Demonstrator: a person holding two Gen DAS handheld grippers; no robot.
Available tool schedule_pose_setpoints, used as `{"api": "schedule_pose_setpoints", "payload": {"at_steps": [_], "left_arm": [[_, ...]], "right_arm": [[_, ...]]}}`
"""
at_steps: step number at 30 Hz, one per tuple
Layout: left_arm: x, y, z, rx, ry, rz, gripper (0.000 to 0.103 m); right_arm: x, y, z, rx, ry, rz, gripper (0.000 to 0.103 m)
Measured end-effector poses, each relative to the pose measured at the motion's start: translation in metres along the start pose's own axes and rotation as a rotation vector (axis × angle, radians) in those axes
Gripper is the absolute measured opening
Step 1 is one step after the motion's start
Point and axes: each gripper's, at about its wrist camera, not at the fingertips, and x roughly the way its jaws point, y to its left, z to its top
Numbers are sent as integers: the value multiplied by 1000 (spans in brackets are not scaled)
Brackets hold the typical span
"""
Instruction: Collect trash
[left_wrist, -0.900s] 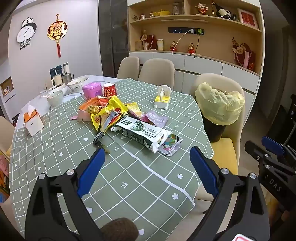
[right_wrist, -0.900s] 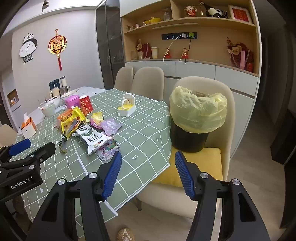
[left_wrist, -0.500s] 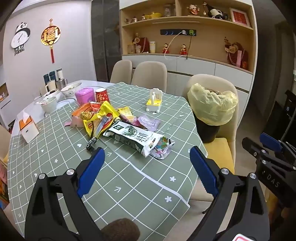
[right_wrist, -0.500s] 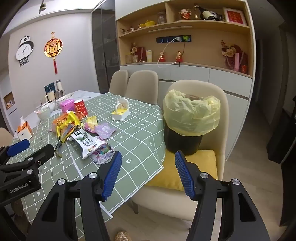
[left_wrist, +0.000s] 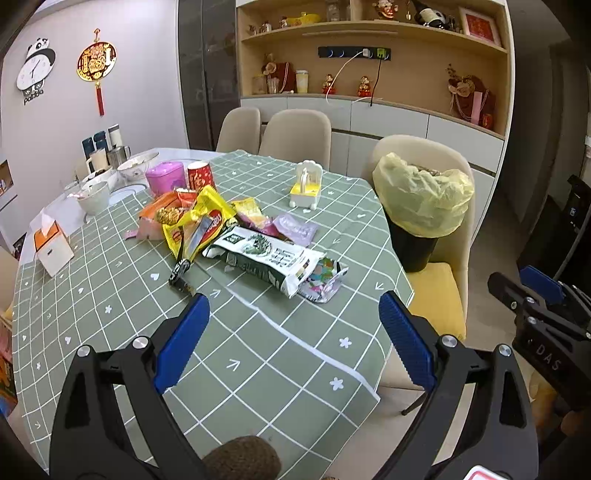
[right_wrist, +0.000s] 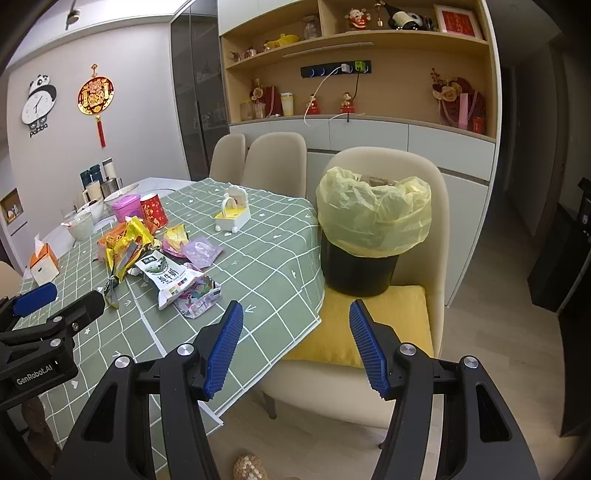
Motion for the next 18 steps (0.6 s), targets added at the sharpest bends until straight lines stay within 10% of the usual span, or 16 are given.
{"api": "schedule_pose_setpoints", "payload": {"at_steps": [18], "left_arm": [[3,17,-2,-24,29,10,89]], "right_arm": [[-4,9,1,-11,0,16,57]]}}
